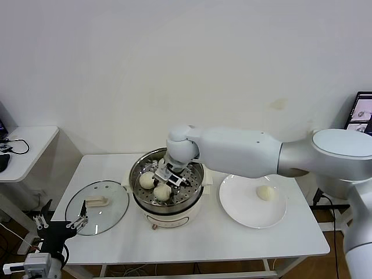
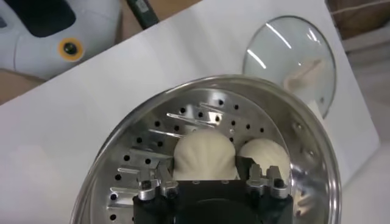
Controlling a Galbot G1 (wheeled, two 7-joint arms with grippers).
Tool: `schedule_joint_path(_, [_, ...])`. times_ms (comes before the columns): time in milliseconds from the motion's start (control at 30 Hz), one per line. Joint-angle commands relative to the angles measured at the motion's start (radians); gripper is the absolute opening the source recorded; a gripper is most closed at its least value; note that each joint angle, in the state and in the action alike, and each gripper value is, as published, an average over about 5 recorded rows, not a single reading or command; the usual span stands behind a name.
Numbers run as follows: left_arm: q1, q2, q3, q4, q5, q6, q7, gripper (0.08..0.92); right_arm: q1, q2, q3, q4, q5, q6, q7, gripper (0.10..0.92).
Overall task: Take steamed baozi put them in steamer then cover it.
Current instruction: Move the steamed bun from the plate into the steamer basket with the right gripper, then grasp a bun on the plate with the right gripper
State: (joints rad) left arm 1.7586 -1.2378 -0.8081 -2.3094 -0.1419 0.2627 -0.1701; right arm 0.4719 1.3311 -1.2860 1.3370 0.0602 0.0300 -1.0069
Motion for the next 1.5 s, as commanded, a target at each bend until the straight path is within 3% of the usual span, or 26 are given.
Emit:
schedule_joint_path(33, [0.0, 0.0, 0.001, 0.001, 0.0, -0.001, 0.0, 0.823, -0.005, 0.009, -0.01, 0.007, -0.028, 0.039, 0.001, 0.641])
schedule_joint_path(333, [-0.005, 0.004, 0.002, 0.002, 0.0, -0.001, 0.0, 0.823, 0.045, -0.009, 0.012, 0.016, -0.03, 0.053, -0.005, 0.814])
schedule_joint_path(633, [-0.009, 0.019, -0.008, 0.006, -0.007, -0.001, 0.001, 0.823, 0.106, -0.098, 0.099, 0.032, 0.004, -0.052, -0.078, 0.823])
schedule_joint_path(967, [-0.017, 0.045, -0.01, 0.013, -0.015, 0.001, 0.002, 0.823, 0.104, -0.382, 0.161, 0.087, 0.024, -0.312, -0.116, 0.823])
schedule_joint_path(1267, [-0.04, 0.067, 0.009, 0.037, -0.017, 0.004, 0.002, 0.823, -0.046, -0.615, 0.223, 0.072, -0.053, -0.326, -0.114, 0.823])
schedule_joint_path(1500, [-0.043, 0.069, 0.018, 0.04, -0.012, 0.008, 0.002, 0.823, -0.209, -0.677, 0.352, -0.006, -0.133, -0.295, -0.116, 0.823])
